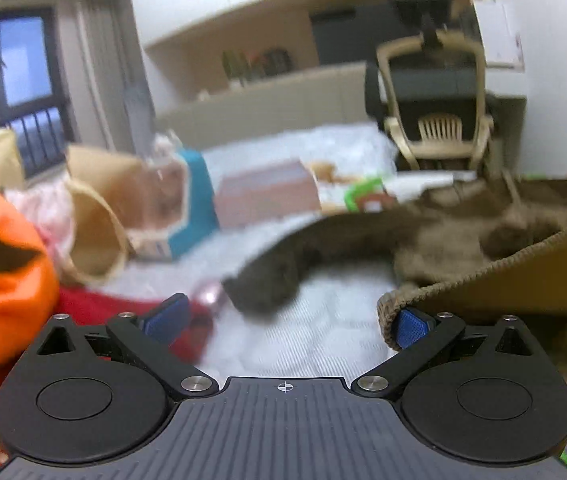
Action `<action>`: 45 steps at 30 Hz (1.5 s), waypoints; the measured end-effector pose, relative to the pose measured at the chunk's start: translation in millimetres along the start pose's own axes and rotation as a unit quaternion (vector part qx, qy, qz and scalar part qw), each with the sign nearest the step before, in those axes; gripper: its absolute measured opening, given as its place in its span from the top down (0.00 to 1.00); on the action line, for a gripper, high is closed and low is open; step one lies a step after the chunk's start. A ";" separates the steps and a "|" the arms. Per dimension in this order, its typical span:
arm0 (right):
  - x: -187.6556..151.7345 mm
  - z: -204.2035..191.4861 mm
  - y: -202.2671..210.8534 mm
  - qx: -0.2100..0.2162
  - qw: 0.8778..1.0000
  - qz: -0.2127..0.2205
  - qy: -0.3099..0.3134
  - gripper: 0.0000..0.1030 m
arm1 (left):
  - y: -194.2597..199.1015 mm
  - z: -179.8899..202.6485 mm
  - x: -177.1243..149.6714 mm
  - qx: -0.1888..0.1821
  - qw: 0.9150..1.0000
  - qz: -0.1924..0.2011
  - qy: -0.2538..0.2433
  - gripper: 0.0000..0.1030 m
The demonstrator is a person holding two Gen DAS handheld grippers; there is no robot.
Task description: Fold clothes
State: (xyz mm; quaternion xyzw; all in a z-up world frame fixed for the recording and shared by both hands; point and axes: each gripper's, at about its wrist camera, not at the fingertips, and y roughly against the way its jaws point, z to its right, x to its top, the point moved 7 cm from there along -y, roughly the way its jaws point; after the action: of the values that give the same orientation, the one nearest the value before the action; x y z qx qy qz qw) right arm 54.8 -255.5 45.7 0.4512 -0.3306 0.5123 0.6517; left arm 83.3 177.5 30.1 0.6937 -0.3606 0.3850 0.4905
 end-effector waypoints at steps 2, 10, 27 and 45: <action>0.2 9.2 8.2 -0.019 1.000 0.008 0.002 0.13 | 8.3 -1.1 5.8 0.000 1.000 0.011 0.000 0.00; -33.1 25.5 21.5 -0.011 0.999 -0.026 -0.019 0.13 | 9.9 -0.7 -20.3 -0.019 0.999 -0.033 -0.010 0.00; -49.9 -102.5 -28.2 0.140 0.983 -0.075 0.096 0.13 | -26.3 78.6 -74.5 -0.102 0.982 -0.096 -0.129 0.00; -35.1 1.0 -7.4 -0.029 0.999 -0.029 0.027 0.13 | -4.3 -12.2 -34.0 0.055 0.998 -0.026 -0.011 0.00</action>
State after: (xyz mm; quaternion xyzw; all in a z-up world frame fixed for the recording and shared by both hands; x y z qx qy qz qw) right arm 52.9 -269.9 12.9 0.4272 -0.3143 0.4953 0.6880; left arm 69.8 194.5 0.9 0.7331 -0.3264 0.3837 0.4570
